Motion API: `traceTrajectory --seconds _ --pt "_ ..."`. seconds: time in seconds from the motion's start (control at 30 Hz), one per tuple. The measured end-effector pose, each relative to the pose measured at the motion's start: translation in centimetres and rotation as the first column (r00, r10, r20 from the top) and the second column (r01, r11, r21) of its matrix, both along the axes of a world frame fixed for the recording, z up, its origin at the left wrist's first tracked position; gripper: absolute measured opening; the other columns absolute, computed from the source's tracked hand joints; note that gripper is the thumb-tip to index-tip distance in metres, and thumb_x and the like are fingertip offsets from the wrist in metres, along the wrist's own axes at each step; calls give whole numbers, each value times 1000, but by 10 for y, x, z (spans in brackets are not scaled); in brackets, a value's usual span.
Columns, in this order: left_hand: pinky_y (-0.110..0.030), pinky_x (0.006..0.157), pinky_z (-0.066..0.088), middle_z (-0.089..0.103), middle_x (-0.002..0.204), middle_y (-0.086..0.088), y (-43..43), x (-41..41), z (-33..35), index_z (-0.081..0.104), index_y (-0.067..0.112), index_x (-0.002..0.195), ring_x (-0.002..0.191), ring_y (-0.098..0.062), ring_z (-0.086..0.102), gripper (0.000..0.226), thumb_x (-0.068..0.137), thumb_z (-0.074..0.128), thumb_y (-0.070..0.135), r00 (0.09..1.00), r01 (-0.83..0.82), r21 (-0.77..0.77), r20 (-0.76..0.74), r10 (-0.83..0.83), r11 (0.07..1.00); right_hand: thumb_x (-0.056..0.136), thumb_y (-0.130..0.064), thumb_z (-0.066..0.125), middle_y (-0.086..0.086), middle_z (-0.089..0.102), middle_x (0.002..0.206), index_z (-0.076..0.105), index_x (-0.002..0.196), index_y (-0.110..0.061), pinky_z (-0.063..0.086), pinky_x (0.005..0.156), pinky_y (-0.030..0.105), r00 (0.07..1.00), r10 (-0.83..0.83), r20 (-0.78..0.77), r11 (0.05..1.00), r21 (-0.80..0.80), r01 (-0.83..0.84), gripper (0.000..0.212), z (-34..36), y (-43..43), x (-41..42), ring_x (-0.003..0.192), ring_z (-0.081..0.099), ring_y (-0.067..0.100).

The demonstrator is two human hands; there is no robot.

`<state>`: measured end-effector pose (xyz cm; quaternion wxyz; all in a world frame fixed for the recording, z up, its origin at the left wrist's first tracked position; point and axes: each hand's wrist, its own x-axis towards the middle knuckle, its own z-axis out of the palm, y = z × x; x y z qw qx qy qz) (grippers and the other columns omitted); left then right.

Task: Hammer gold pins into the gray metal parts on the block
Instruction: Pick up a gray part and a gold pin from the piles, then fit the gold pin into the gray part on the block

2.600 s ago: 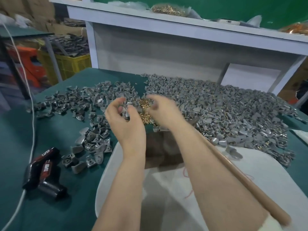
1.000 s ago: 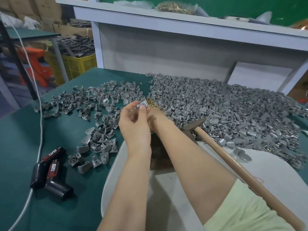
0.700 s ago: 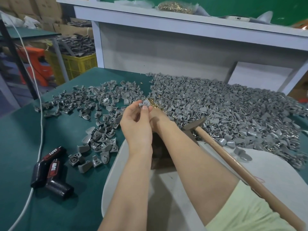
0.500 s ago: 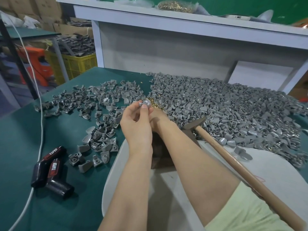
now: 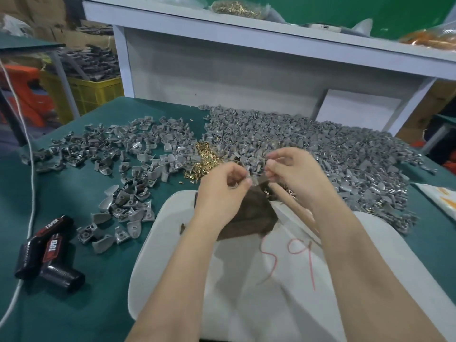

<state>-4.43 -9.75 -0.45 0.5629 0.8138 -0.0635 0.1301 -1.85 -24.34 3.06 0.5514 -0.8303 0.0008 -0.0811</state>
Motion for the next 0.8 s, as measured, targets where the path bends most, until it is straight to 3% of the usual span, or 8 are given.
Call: traceTrajectory --seconds 0.13,0.23,0.33,0.43,0.67,0.8 --pt "-36 95 35 64 83 15 -7 -3 -3 60 33 80 96 -14 60 9 87 65 31 996 -68 379 -23 83 923 88 7 55 6 63 65 59 76 -10 53 54 15 1000 18 -18 989 150 -15 22 -18 -5 -23 51 62 3" --pt "-39 91 30 61 101 10 -5 -1 -5 67 33 90 106 -18 54 8 90 59 35 990 -109 523 -18 139 845 87 2 59 6 65 71 62 75 -13 54 65 24 998 -2 64 1000 30 0 20 -31 4 -21 63 64 11" --pt "-40 91 30 57 102 5 -4 0 -6 68 32 90 106 -22 52 9 89 58 32 991 -100 531 -22 131 842 84 -8 66 -2 68 80 69 80 -17 50 79 29 990 3 142 981 -193 25 10 -41 10 -18 80 64 18" --pt "-38 89 31 57 103 5 -3 1 -9 67 30 91 107 -21 52 9 89 60 35 992 -100 523 -16 126 847 83 -13 68 -7 67 80 73 82 -18 47 75 24 986 31 166 943 -333 27 7 -45 11 -18 76 61 10" --pt "-35 88 34 64 97 10 -1 3 -10 66 31 90 102 -15 57 4 86 64 32 997 -62 474 -17 79 878 84 -16 67 0 63 93 72 85 -17 44 80 22 983 19 184 912 -405 59 5 -44 13 -22 80 55 9" --pt "-35 89 35 65 96 10 -1 3 -10 65 30 87 102 -17 57 2 87 63 31 996 -67 490 -11 83 869 87 -15 61 0 57 94 69 85 -14 40 80 27 976 46 214 834 -546 81 8 -39 18 -27 86 54 16"
